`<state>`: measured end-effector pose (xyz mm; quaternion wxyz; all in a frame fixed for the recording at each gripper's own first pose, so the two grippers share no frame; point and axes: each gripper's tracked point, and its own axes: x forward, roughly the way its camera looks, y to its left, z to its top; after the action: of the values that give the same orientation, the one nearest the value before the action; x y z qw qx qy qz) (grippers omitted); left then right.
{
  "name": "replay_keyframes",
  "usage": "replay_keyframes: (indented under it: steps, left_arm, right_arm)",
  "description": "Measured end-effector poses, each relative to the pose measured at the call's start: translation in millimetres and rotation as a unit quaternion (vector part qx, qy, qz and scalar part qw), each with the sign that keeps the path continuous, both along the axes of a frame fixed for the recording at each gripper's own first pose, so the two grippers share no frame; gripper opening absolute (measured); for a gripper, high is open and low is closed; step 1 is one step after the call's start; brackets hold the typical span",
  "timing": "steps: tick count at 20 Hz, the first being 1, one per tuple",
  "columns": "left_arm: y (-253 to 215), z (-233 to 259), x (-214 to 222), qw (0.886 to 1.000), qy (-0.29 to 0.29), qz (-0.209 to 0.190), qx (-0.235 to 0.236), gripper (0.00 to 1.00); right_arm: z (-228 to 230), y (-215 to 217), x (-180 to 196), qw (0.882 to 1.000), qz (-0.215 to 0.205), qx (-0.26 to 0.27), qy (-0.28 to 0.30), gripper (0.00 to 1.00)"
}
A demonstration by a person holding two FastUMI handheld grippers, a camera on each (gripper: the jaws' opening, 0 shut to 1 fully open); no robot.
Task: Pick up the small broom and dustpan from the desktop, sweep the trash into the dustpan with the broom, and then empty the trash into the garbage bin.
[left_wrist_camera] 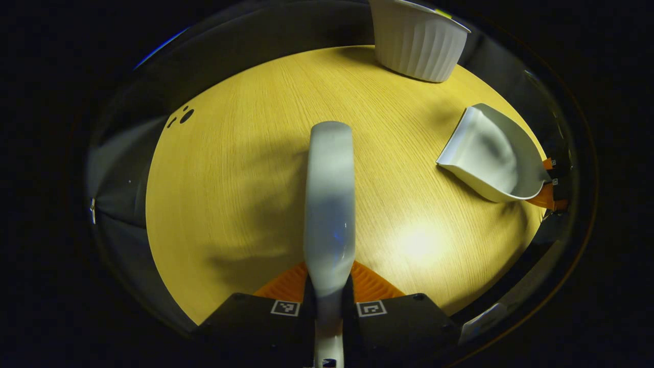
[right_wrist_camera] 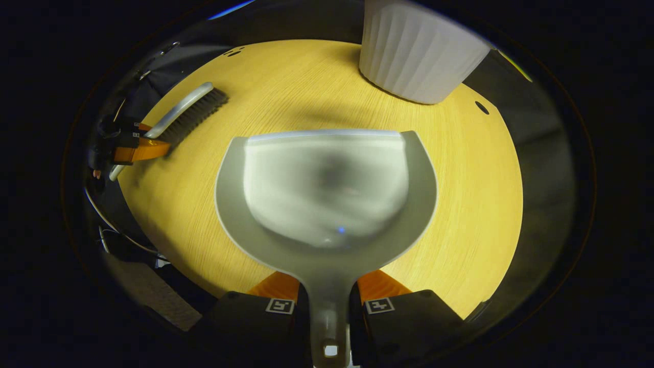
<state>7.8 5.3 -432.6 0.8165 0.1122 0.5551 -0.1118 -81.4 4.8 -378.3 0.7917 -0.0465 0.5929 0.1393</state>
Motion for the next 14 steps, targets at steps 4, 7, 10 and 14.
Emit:
replay_keyframes:
  steps: [4, 7, 10, 14]
  left_arm:
    - [-1, 0, 0, 1.000, 0.002, -0.003, 0.001, 0.27]
    - [1, 2, 3, 1.000, -0.007, -0.010, 0.013, 0.27]
    - [3, 10, 0, 1.000, -0.017, -0.015, 0.020, 0.30]
    - [2, 36, -9, 0.999, -0.036, -0.008, 0.008, 0.31]
  right_arm:
    - [-1, 0, -3, 1.000, -0.007, 0.009, 0.005, 0.41]
    - [4, 4, -8, 1.000, -0.005, 0.024, 0.013, 0.42]
    - [17, 1, -9, 1.000, 0.002, 0.029, 0.008, 0.51]
    - [61, -2, -11, 0.998, 0.004, 0.060, -0.010, 0.46]
